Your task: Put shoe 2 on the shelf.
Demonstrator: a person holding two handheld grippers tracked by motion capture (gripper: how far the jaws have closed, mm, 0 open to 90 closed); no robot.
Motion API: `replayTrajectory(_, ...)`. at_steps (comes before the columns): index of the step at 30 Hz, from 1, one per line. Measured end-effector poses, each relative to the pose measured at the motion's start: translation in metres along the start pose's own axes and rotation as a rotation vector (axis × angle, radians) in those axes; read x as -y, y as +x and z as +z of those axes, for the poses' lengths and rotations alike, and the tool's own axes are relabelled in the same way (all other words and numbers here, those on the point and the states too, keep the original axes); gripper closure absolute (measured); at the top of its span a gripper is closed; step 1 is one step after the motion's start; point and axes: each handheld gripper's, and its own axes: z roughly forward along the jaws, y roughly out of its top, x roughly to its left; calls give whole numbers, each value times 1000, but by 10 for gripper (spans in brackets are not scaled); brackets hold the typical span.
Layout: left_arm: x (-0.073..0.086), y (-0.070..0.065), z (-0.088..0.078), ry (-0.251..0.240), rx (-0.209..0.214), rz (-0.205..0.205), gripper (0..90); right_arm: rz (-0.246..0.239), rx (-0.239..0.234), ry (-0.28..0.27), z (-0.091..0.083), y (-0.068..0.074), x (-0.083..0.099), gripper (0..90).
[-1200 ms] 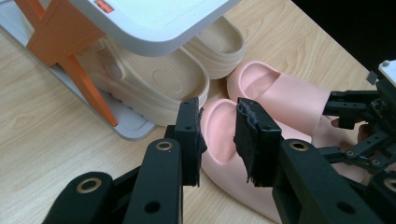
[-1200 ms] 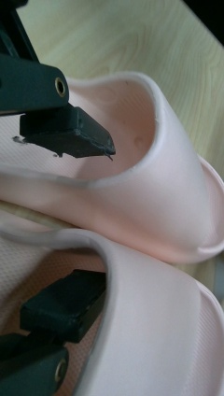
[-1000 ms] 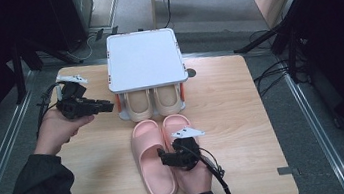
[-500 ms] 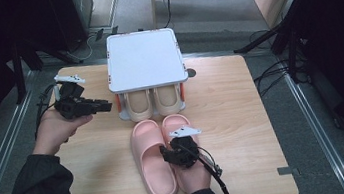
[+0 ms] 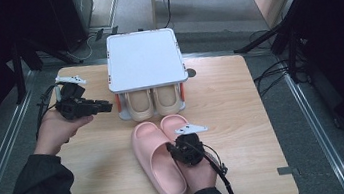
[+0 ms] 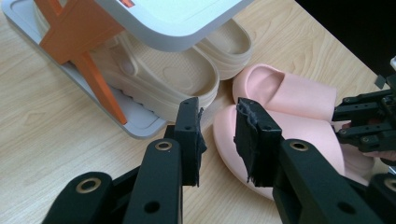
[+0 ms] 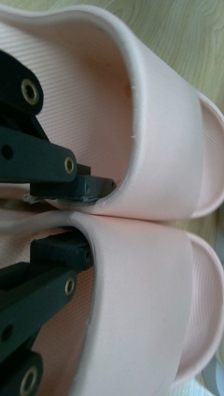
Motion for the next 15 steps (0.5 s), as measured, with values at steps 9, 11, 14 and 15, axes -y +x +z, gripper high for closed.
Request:
replayTrajectory(9, 2, 2, -6, -16, -2, -2, 699, -28, -76, 39, -18, -19, 2, 777)
replayTrajectory(11, 2, 2, -6, -16, -3, -1, 691, -42, -102, 40, -23, -23, 2, 777)
replayTrajectory(14, 4, 3, -8, -14, -10, -4, 650, -66, -143, 54, -29, -26, 0, 776)
replayTrajectory(15, 4, 4, -8, -15, -11, -3, 640, -84, -160, 55, -31, -26, 0, 776)
